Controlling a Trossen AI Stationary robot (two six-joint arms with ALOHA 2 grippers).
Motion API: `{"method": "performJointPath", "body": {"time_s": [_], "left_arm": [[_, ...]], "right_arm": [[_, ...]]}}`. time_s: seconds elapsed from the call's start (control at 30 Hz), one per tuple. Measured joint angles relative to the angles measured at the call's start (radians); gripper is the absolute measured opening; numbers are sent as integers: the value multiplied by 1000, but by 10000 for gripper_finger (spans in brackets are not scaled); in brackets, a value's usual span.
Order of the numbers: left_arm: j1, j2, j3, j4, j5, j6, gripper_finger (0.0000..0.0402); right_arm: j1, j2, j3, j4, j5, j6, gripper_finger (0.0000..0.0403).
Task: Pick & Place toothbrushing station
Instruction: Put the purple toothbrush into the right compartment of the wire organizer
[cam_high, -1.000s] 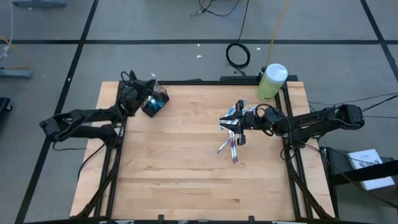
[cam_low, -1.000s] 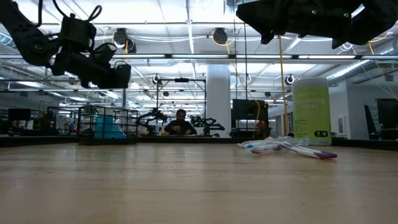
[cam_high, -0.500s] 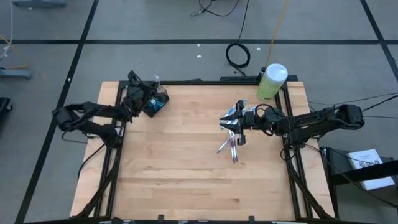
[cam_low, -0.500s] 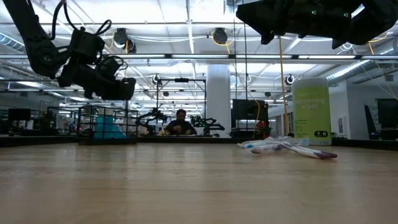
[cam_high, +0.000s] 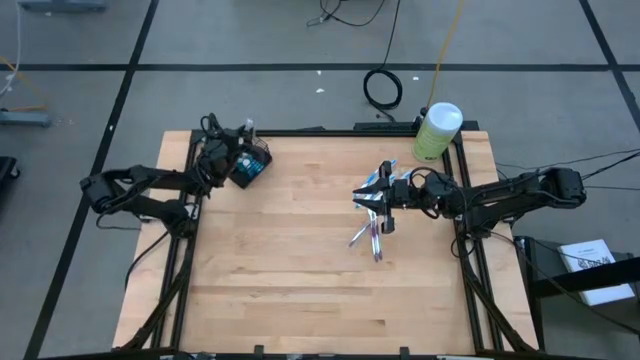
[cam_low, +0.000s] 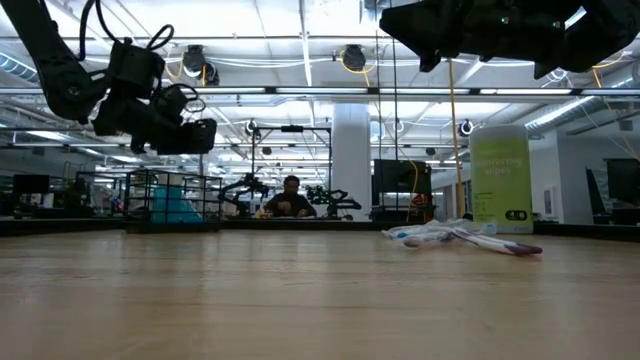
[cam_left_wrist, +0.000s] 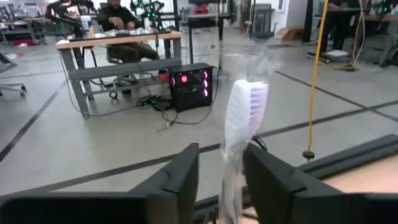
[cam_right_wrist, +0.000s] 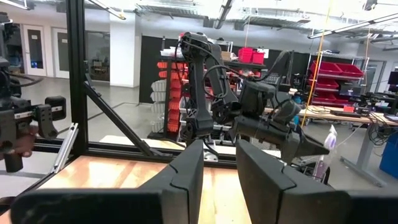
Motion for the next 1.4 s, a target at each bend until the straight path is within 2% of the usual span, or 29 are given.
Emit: {"method": "performJointPath", "body": {"time_s": [0.2,0.4,0.6,0.83,1.03,1.2,1.3,1.4], "left_arm": [[0,-51,0,-8,0,44,203],[0,-116,0,-16,-1,79,238],[0,-186,0,-115,-2,132,252],[0,-194,0,-271,-7,123,255],[-24,-221,3,-205,-14,79,255],[-89,-313,8,-172,-14,76,255],[-138,-370,8,-173,1,60,255],[-183,-404,8,-183,35,40,255]], "right_arm": [[0,0,0,-5,0,0,89],[0,0,0,-24,1,0,93],[0,0,0,-25,1,0,105],[0,0,0,-25,1,0,106],[0,0,0,-48,1,0,108],[23,0,0,-183,13,7,121],[76,0,23,-351,137,15,145],[148,1,90,-658,336,108,179]]}}
